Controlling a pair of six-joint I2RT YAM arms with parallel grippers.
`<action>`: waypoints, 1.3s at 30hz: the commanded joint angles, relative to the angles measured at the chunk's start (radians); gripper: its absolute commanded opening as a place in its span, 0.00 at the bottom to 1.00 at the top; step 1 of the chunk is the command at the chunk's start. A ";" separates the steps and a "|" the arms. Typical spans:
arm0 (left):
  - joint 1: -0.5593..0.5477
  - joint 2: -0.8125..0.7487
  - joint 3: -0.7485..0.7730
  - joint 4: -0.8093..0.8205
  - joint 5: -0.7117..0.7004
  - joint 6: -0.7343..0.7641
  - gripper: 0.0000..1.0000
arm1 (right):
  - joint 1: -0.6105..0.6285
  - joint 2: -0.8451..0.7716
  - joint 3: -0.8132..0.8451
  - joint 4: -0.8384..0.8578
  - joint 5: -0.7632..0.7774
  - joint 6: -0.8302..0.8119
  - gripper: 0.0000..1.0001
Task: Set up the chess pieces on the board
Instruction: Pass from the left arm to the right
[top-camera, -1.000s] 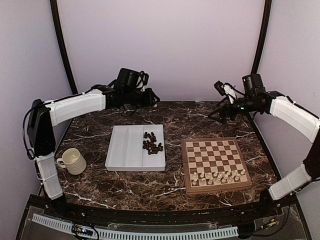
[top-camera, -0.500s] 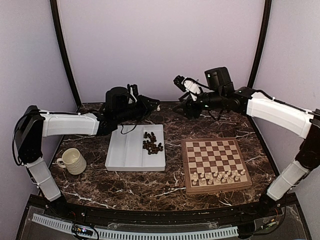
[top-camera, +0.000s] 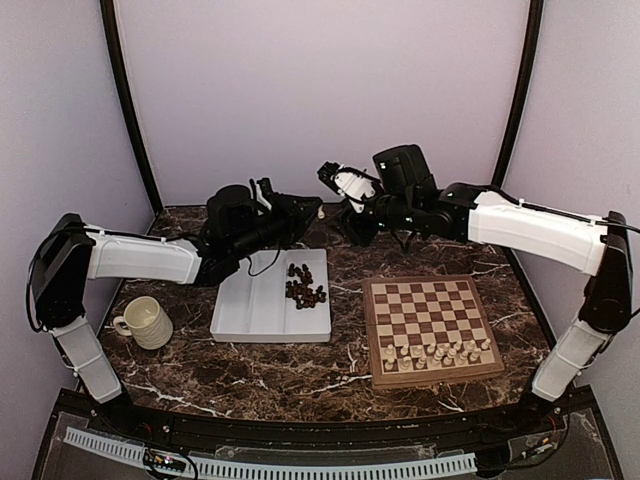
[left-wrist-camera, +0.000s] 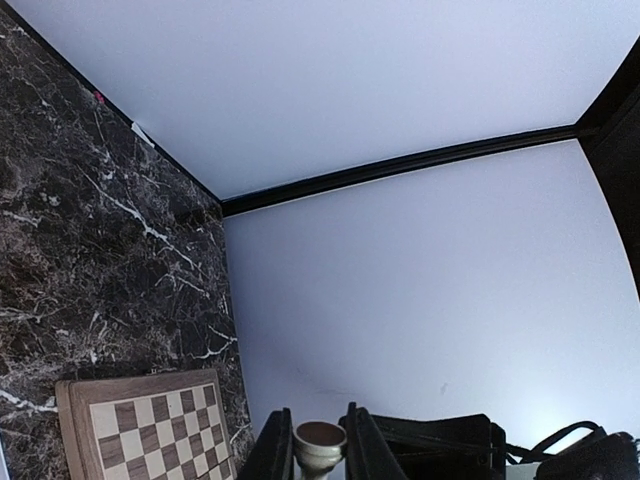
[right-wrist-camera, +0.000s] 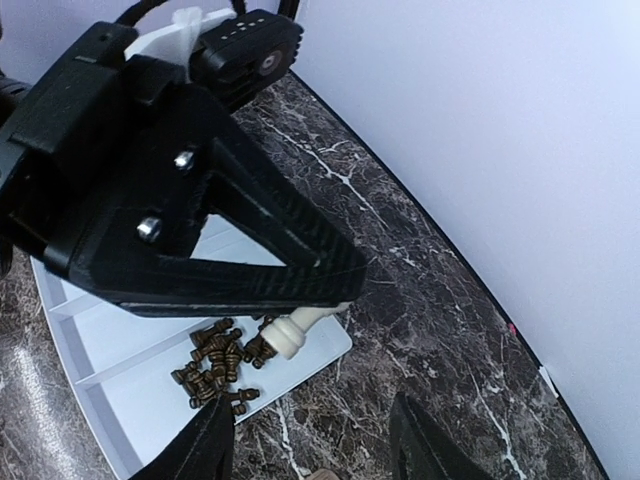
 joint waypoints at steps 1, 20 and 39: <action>-0.025 -0.026 -0.011 0.067 -0.002 -0.036 0.08 | 0.004 0.010 0.034 0.063 0.043 0.028 0.54; -0.045 -0.017 -0.014 0.072 0.000 -0.035 0.09 | 0.021 0.044 0.067 0.066 0.069 0.054 0.35; -0.038 -0.030 -0.024 -0.010 -0.026 0.015 0.39 | -0.006 -0.016 0.045 0.004 0.056 -0.007 0.00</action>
